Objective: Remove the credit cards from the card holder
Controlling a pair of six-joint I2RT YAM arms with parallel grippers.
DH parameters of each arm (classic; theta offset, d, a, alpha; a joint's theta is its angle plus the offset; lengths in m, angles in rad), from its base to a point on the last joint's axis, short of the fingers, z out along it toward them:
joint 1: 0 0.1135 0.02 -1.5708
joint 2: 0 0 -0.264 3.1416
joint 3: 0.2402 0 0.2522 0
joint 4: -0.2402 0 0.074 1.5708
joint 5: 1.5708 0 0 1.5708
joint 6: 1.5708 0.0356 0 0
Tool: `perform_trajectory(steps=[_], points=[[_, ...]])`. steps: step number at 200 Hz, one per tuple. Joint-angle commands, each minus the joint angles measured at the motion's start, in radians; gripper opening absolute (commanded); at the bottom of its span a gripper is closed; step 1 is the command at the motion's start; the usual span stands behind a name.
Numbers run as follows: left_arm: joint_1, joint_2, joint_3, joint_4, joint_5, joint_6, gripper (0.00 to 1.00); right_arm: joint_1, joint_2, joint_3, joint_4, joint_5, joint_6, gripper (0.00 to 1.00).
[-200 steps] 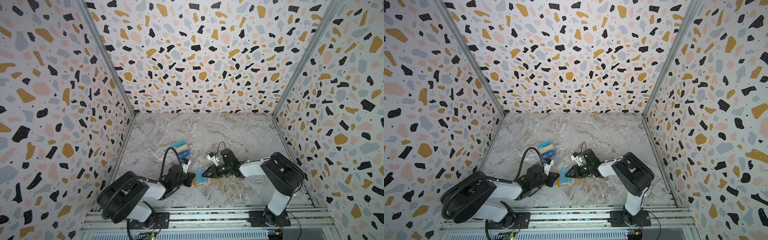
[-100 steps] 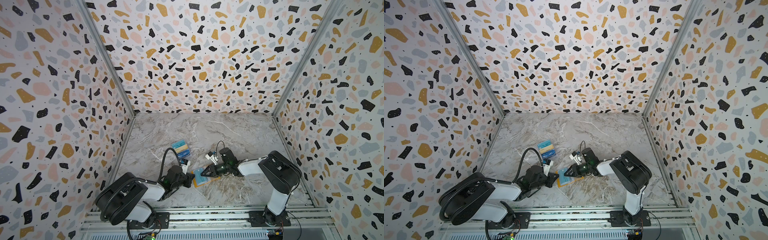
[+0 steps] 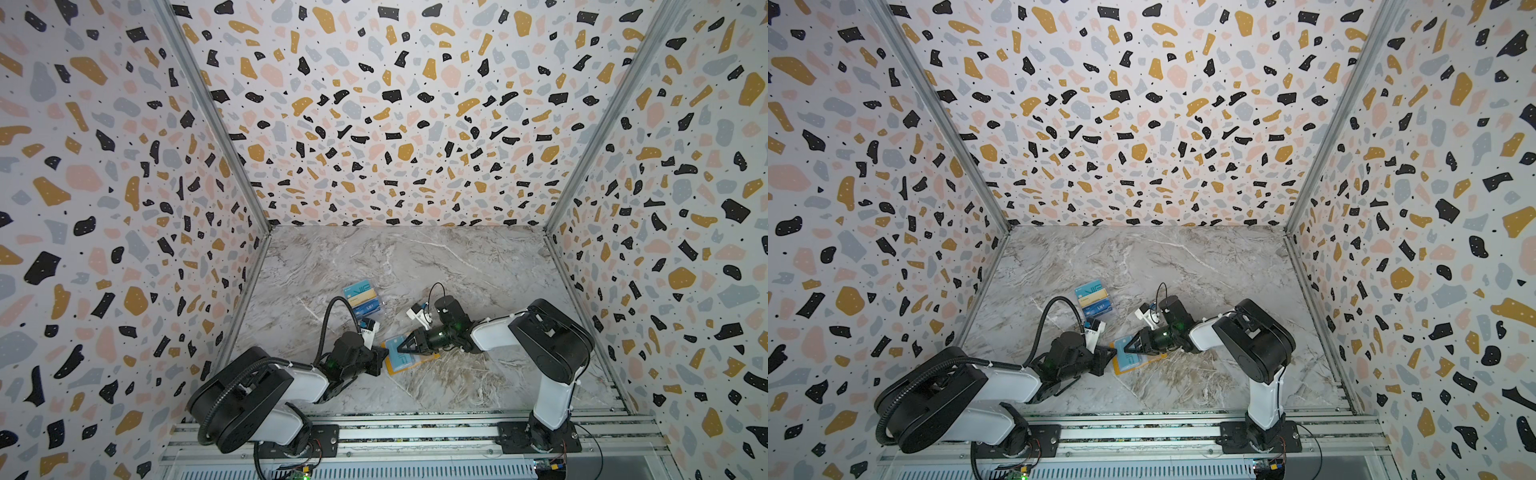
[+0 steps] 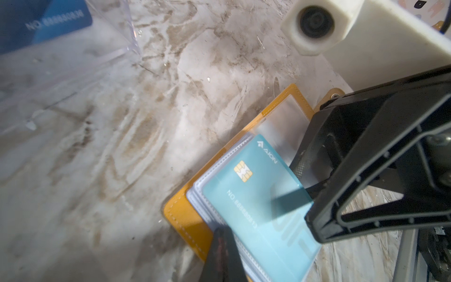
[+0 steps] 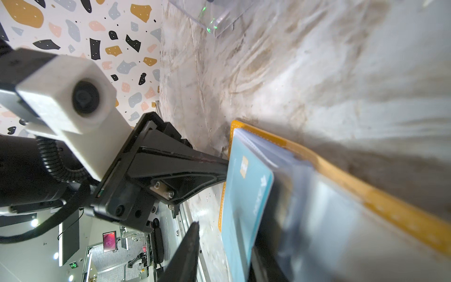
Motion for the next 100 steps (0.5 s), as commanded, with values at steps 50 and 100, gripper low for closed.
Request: perform_trajectory(steps=[50, 100], points=[[-0.007, -0.012, -0.041, -0.131, -0.033, -0.008, 0.0, 0.0, -0.031, -0.036, 0.122, -0.048, 0.031, 0.29], [-0.008, -0.021, -0.048, -0.13, -0.046, -0.012, 0.0, -0.009, -0.045, -0.064, 0.173, -0.056, 0.057, 0.29]])
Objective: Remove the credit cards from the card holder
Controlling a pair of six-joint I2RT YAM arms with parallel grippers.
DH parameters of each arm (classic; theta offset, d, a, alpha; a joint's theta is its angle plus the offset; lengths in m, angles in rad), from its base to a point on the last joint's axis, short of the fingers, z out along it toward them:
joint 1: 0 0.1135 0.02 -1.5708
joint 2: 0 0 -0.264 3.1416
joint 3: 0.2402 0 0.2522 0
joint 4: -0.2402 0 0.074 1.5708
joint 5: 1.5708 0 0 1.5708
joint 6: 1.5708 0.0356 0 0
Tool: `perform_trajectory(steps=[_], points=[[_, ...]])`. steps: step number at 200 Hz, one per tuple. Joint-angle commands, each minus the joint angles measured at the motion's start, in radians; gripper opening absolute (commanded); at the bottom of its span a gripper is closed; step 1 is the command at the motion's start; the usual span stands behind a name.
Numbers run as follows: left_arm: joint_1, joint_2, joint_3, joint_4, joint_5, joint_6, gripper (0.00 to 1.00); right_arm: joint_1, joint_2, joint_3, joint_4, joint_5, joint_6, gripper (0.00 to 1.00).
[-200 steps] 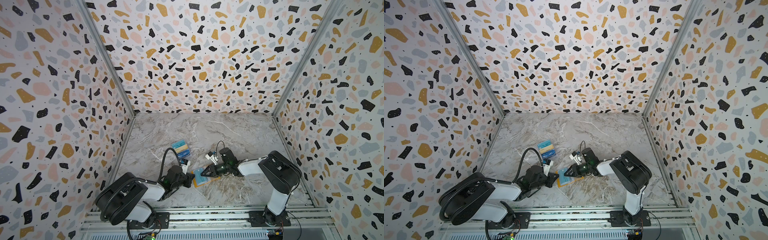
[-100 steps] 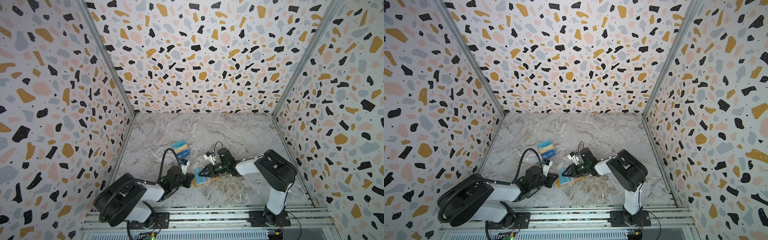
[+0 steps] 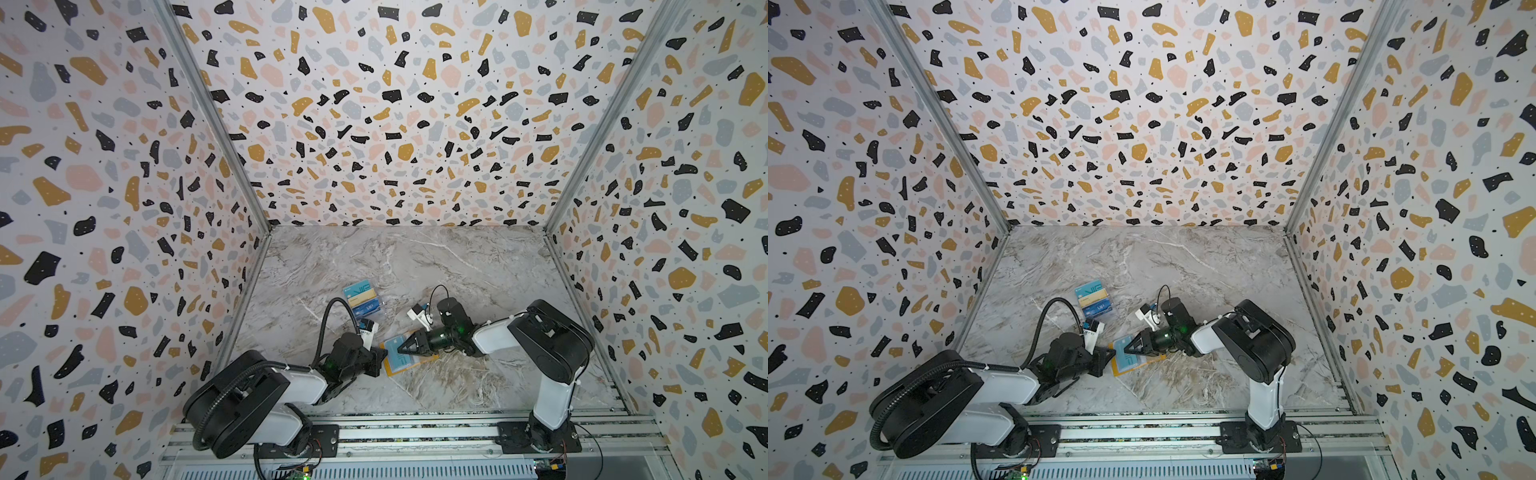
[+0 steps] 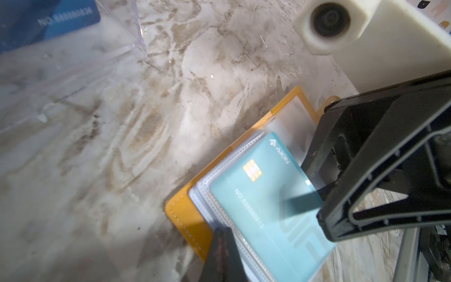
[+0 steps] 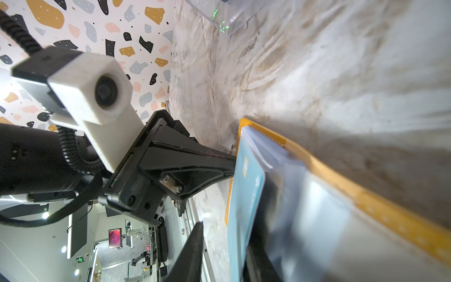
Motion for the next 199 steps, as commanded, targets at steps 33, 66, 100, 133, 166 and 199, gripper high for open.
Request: perform_trajectory(steps=[33, 66, 100, 133, 166, 199], points=[[-0.007, 0.006, -0.039, -0.106, -0.028, -0.005, 0.0, -0.013, -0.063, -0.03, 0.08, -0.031, 0.031, 0.27], [-0.006, 0.001, -0.042, -0.106, -0.032, -0.005, 0.0, -0.018, -0.081, -0.043, 0.097, -0.032, 0.041, 0.27], [-0.005, -0.01, -0.046, -0.107, -0.037, -0.007, 0.0, -0.029, -0.1, -0.058, 0.109, -0.031, 0.049, 0.25], [-0.006, -0.012, -0.046, -0.109, -0.039, -0.007, 0.0, -0.042, -0.111, -0.076, 0.116, -0.028, 0.052, 0.22], [-0.006, -0.013, -0.046, -0.109, -0.04, -0.008, 0.0, -0.049, -0.117, -0.09, 0.122, -0.025, 0.054, 0.2], [-0.006, -0.019, -0.048, -0.11, -0.041, -0.009, 0.0, -0.056, -0.125, -0.097, 0.101, -0.01, 0.044, 0.14]])
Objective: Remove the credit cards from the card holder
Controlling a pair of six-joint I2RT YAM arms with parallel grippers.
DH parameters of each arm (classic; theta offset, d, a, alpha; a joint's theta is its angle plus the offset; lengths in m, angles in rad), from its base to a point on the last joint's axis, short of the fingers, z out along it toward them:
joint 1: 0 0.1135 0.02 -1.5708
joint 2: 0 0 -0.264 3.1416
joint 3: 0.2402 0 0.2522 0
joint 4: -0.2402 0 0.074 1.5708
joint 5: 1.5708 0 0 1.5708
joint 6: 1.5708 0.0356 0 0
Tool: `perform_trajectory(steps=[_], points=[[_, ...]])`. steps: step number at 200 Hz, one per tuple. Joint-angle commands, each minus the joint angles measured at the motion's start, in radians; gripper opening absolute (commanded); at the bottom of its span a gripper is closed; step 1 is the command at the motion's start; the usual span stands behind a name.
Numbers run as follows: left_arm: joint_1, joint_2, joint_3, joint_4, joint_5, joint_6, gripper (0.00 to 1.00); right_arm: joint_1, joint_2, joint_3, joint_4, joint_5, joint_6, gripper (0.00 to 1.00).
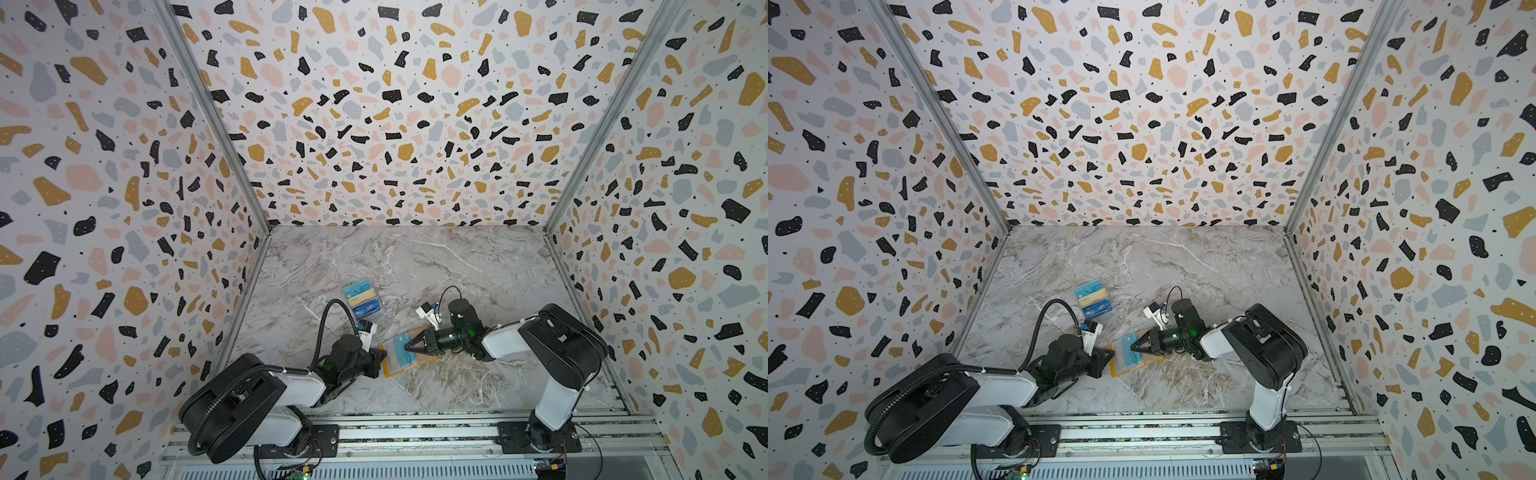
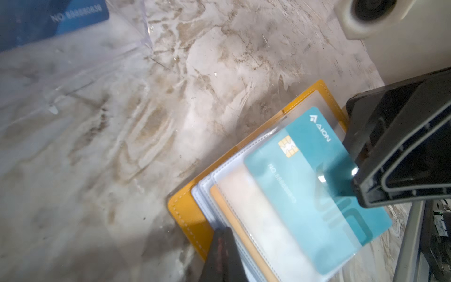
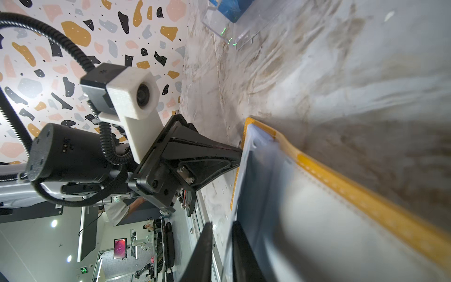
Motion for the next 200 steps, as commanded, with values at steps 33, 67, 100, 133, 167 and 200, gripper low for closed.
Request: perform_trajectory(steps=[33, 67, 100, 133, 167, 200], points=[[-0.006, -0.004, -0.027, -0.113, -0.024, 0.005, 0.0, -0.014, -0.08, -0.001, -0.083, 0.039, -0.061, 0.09], [-0.005, -0.014, -0.023, -0.123, -0.027, 0.01, 0.0, -0.025, -0.144, 0.03, -0.275, 0.108, -0.165, 0.06], [-0.006, -0.02, -0.024, -0.123, -0.024, 0.014, 0.0, -0.031, -0.194, 0.062, -0.425, 0.167, -0.245, 0.04], [-0.005, -0.026, -0.017, -0.127, -0.021, 0.019, 0.0, -0.043, -0.236, 0.093, -0.548, 0.222, -0.321, 0.02], [-0.006, -0.038, -0.012, -0.142, -0.021, 0.027, 0.0, -0.074, -0.279, 0.12, -0.648, 0.251, -0.398, 0.01], [-0.006, -0.047, -0.009, -0.15, -0.02, 0.029, 0.0, -0.124, -0.327, 0.145, -0.745, 0.278, -0.474, 0.0]])
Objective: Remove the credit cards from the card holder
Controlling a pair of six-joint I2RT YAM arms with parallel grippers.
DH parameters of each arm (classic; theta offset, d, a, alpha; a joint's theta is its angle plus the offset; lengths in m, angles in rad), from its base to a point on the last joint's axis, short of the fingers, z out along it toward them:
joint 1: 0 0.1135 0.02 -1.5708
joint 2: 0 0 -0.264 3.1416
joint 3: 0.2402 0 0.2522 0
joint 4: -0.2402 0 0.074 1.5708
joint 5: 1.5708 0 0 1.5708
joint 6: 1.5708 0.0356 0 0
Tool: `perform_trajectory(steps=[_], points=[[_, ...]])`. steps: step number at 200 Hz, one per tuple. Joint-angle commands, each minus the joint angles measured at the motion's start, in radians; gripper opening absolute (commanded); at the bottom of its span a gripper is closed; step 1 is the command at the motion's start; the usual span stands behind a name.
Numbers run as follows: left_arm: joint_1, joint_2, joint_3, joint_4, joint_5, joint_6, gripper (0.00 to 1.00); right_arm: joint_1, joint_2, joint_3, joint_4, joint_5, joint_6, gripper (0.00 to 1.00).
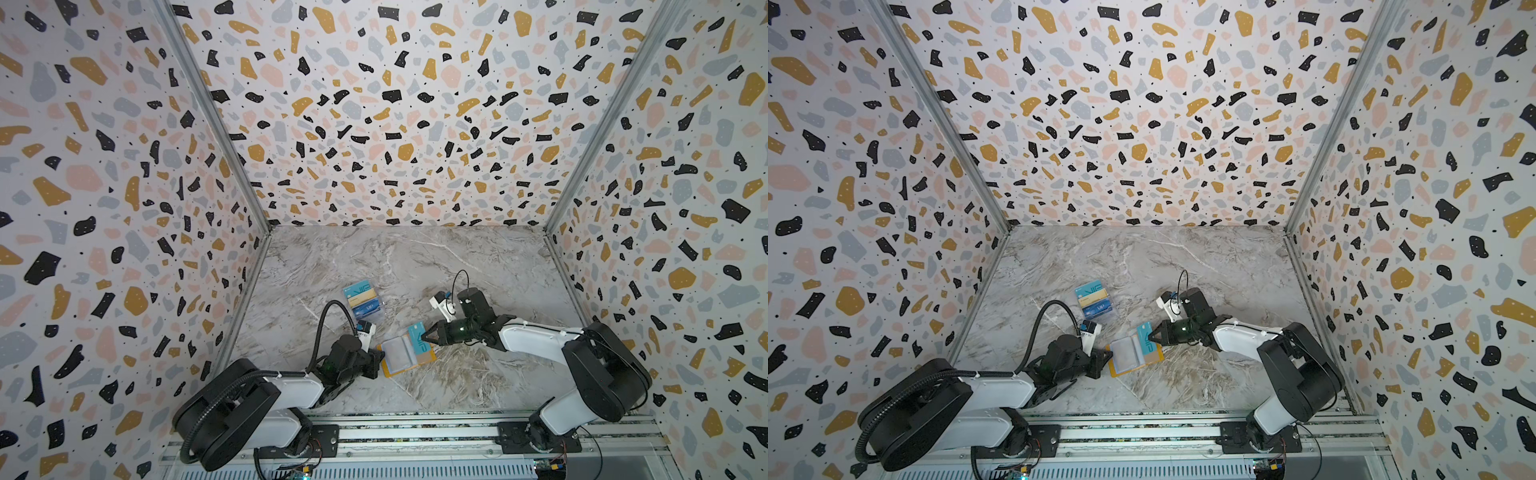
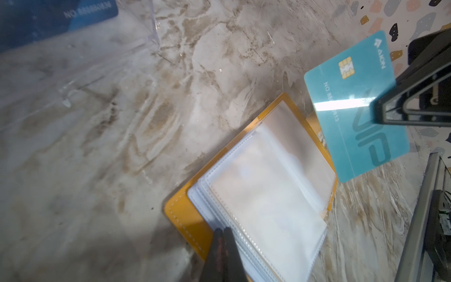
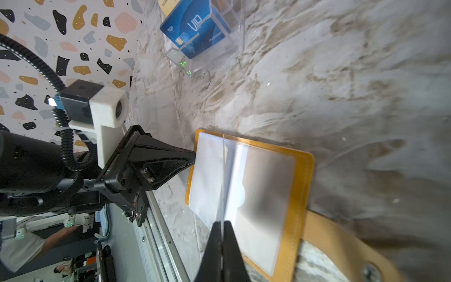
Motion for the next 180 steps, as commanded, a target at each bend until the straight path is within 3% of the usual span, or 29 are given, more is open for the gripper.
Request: perform_trajectory(steps=[1, 83, 117, 142, 180], points=[[-0.006, 0.001, -0.009, -0.084, -0.01, 0.023, 0.0, -0.035, -0.056, 0.042, -0.123, 0.034, -0.096, 0.0], [-0.006, -0.027, 0.01, -0.123, -0.01, 0.035, 0.0, -0.197, -0.121, 0.181, -0.391, 0.083, -0.313, 0.0], [-0.007, -0.063, 0.036, -0.177, -0.018, 0.046, 0.0, -0.21, -0.122, 0.248, -0.446, 0.095, -0.406, 0.0], [-0.006, -0.115, 0.073, -0.256, -0.035, 0.059, 0.14, -0.208, -0.135, 0.287, -0.451, 0.077, -0.463, 0.0], [-0.005, -0.254, 0.194, -0.481, -0.048, 0.148, 0.52, -0.206, -0.161, 0.323, -0.469, -0.011, -0.562, 0.0]])
